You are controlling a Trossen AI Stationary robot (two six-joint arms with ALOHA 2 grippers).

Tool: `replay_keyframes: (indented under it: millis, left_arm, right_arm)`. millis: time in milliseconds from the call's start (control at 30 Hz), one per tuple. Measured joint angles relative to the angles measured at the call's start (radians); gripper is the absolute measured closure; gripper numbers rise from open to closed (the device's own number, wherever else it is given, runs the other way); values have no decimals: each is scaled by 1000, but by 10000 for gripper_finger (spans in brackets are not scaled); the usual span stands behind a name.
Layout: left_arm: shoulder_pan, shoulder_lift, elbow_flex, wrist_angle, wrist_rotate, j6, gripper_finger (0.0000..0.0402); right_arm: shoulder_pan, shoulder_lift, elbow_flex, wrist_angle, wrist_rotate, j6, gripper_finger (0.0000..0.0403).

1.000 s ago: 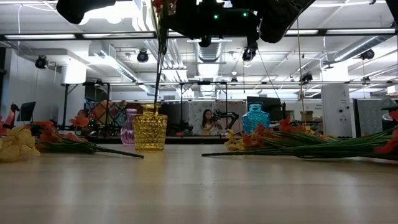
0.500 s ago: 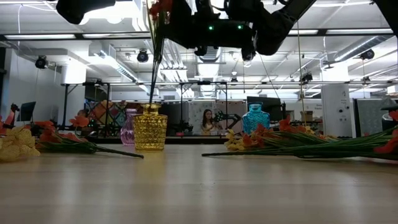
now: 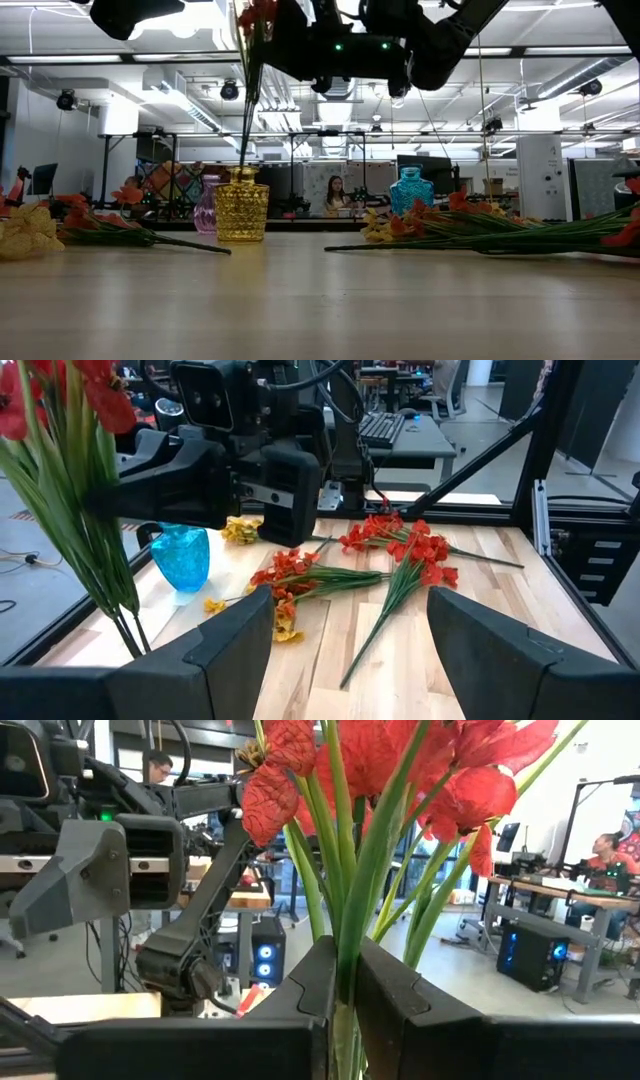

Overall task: Sort flowers into vase by color
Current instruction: Put the left red flower into the yellow vase, then put the left yellow flower into the blue vase

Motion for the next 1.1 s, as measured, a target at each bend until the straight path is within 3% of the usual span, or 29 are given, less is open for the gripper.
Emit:
replay_keyframes:
  millis: [667,867,1100]
  left_arm:
    - [0,0,0,-6,0,0,155]
    - [0,0,0,-6,0,0,155]
    - [0,0,0,-11,1,-19,155]
  right_arm:
    - [0,-1,0,-134,0,35,209]
    - [0,-27,0,-220,8,43,185]
    - [0,-110,0,-454,19,65,182]
